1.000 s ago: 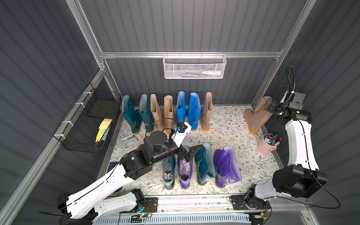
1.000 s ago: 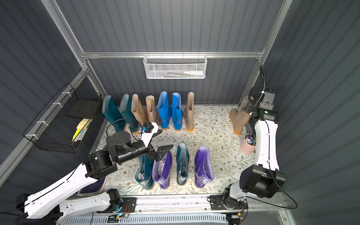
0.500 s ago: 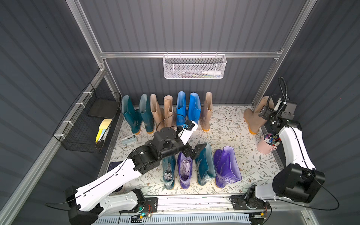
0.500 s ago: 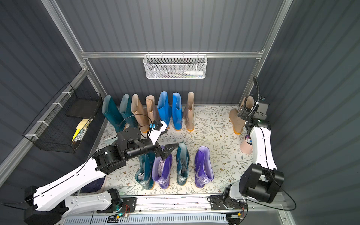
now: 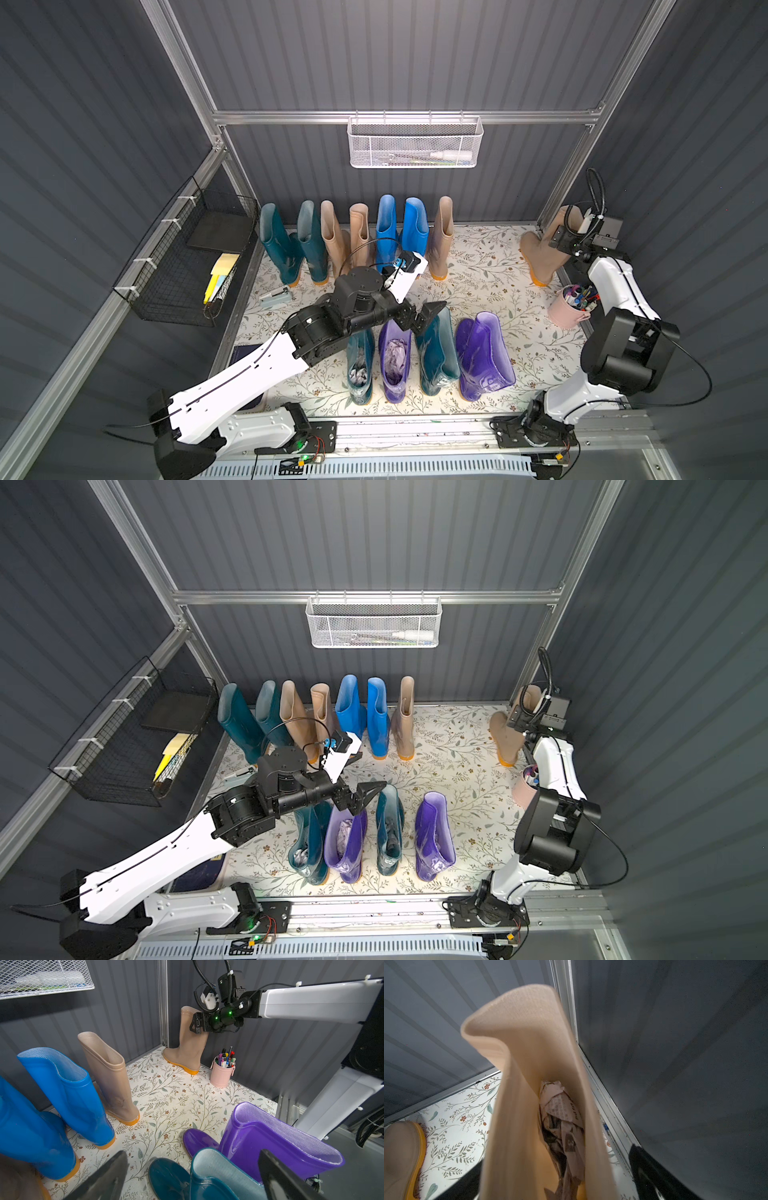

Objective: Match and arrange rain boots in pairs
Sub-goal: Pair a pair of rain boots at the center of the board.

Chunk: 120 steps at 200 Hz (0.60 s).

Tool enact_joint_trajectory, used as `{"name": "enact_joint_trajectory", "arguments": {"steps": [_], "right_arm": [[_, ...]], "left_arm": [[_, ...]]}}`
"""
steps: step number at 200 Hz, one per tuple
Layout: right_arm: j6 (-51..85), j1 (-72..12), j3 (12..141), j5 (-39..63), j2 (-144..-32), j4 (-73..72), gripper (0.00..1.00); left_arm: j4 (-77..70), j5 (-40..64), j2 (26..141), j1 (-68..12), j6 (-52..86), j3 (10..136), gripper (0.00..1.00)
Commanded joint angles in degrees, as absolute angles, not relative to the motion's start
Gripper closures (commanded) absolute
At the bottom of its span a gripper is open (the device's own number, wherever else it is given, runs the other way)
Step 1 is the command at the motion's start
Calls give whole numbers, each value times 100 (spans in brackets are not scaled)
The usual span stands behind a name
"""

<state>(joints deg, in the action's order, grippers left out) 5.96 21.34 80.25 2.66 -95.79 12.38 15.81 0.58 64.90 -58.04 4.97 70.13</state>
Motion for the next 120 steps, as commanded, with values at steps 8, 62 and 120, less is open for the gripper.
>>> {"name": "enact_joint_trajectory", "arguments": {"steps": [8, 62, 120], "right_arm": [[396, 2160, 8420, 717, -9756, 1190, 21], [413, 2162, 8703, 818, -9862, 1500, 82], [484, 2153, 8851, 1089, -9821, 1683, 100]], "left_arm": [[1578, 29, 6489, -5811, 501, 7182, 1], [1577, 41, 6298, -5811, 442, 7014, 1], [1652, -70, 5928, -5810, 267, 6853, 0]]}}
